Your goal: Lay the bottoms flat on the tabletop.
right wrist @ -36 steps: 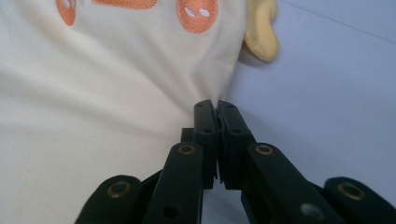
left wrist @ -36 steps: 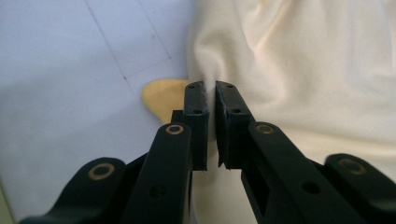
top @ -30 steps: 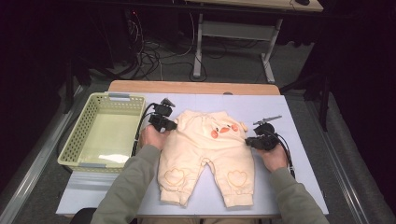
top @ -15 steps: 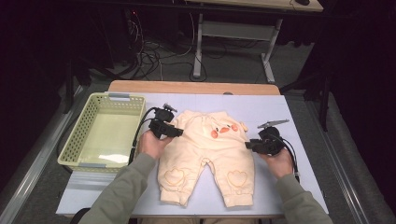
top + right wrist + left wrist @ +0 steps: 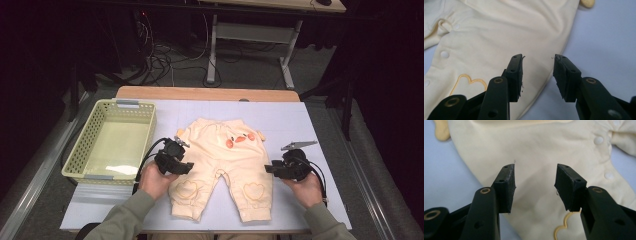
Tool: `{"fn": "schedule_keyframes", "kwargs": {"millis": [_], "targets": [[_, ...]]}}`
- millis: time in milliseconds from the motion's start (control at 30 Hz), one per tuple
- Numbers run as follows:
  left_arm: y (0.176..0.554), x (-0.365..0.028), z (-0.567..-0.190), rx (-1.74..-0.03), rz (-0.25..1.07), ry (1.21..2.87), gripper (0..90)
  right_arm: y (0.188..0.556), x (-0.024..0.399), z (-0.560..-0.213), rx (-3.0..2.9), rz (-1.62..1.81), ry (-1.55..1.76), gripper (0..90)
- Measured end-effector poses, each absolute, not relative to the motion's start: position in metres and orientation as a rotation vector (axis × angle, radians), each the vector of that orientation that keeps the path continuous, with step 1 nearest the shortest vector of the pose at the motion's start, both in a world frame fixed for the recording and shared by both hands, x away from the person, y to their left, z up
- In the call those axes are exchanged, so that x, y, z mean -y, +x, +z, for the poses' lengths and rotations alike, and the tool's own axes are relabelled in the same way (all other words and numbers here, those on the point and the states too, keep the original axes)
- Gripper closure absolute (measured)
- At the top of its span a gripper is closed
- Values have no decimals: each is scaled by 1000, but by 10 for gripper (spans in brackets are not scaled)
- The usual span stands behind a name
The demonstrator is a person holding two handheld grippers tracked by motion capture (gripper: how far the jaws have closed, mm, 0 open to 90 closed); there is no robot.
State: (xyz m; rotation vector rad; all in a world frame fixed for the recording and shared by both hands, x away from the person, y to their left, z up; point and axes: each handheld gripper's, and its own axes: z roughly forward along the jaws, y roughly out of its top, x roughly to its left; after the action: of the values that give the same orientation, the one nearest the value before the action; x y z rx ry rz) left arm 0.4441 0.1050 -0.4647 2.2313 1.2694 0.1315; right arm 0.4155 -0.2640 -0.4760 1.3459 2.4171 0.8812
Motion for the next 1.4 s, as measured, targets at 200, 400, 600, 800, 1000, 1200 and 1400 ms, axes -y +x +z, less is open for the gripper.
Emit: {"fn": "schedule_keyframes", "kwargs": {"millis": [200,400,600,800,1000,1200,1400], "targets": [[409,-105,-471,-1206,156,2287,489,398,269,-473,-2423,899,1354,600],[378,-106,-473,-1135,199,2347,512,379,272,-475,-2436,911,1340,602],[362,-115,-478,-1131,186,2329,596,365,272,-478,-2444,899,1316,655],[352,-124,-483,-1137,169,2323,813,355,270,-479,-2453,892,1312,798],[350,-126,-494,-1159,107,2363,855,350,266,-488,-2483,873,1314,890],[349,-125,-496,-1135,128,2371,858,347,260,-493,-2531,839,1276,900],[349,-125,-495,-1119,104,2375,859,346,258,-493,-2543,817,1266,900]]}}
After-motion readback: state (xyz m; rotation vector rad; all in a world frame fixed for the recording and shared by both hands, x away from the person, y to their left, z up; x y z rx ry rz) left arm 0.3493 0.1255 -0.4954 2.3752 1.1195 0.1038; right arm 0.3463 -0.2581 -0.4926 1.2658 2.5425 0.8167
